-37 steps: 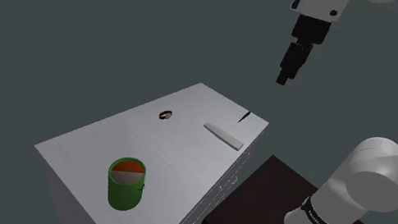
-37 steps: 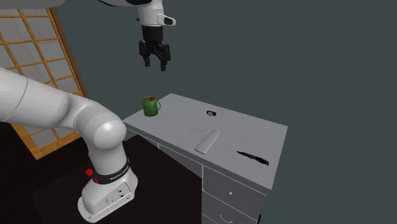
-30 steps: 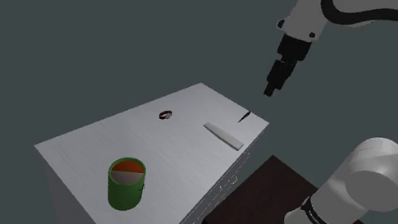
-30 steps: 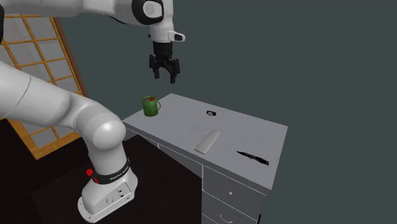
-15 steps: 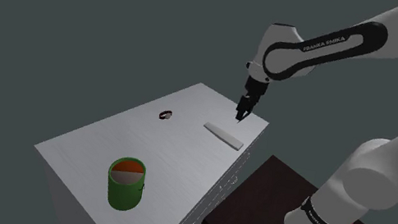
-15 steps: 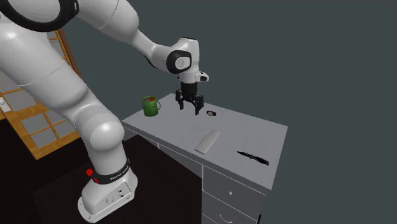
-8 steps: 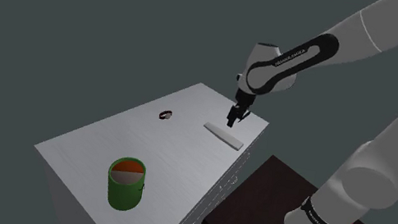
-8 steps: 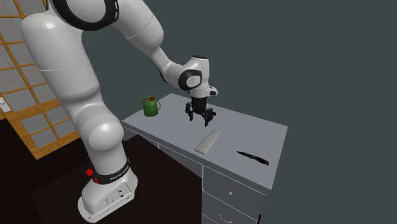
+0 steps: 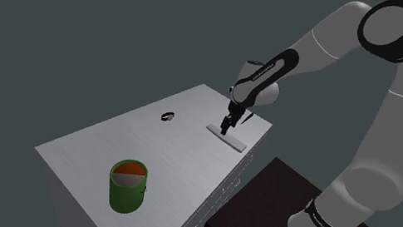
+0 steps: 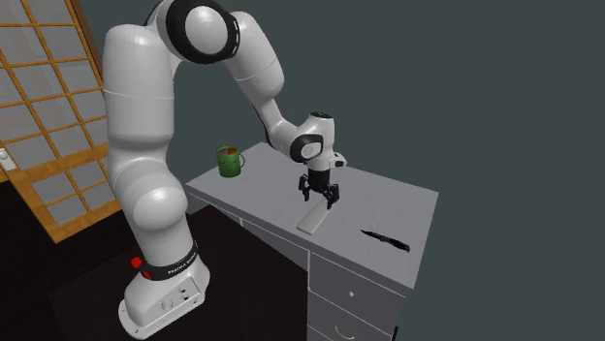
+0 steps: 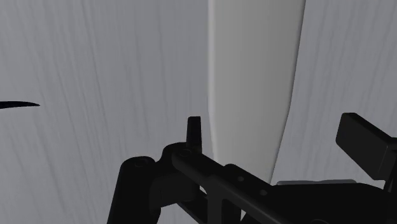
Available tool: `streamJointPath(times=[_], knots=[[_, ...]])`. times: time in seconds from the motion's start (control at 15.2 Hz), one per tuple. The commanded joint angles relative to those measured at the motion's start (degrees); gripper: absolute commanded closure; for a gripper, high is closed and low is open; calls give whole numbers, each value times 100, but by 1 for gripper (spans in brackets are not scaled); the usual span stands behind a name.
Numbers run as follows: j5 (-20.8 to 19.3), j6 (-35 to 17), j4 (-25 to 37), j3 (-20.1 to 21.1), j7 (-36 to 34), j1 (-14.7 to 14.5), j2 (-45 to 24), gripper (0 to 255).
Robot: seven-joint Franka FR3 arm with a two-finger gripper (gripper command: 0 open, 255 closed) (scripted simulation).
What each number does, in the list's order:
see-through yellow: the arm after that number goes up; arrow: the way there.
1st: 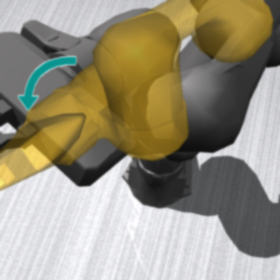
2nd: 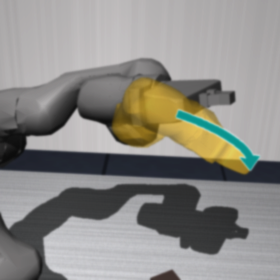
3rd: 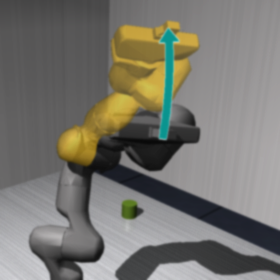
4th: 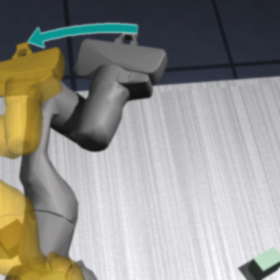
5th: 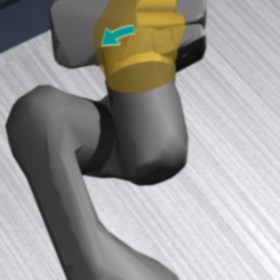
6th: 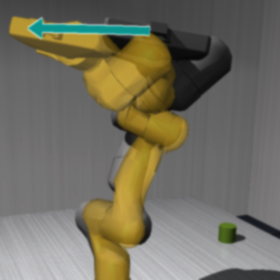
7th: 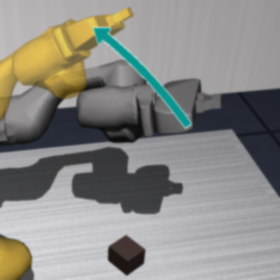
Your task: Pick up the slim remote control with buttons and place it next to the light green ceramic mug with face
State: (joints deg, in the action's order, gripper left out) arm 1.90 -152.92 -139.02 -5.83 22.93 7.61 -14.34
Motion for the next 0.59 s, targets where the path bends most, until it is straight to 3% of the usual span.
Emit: streamJointPath(times=[0.0, 0.53], knots=[[39, -148, 64, 12, 60, 35, -201, 0], [145, -601, 143, 90, 137, 96, -734, 0]])
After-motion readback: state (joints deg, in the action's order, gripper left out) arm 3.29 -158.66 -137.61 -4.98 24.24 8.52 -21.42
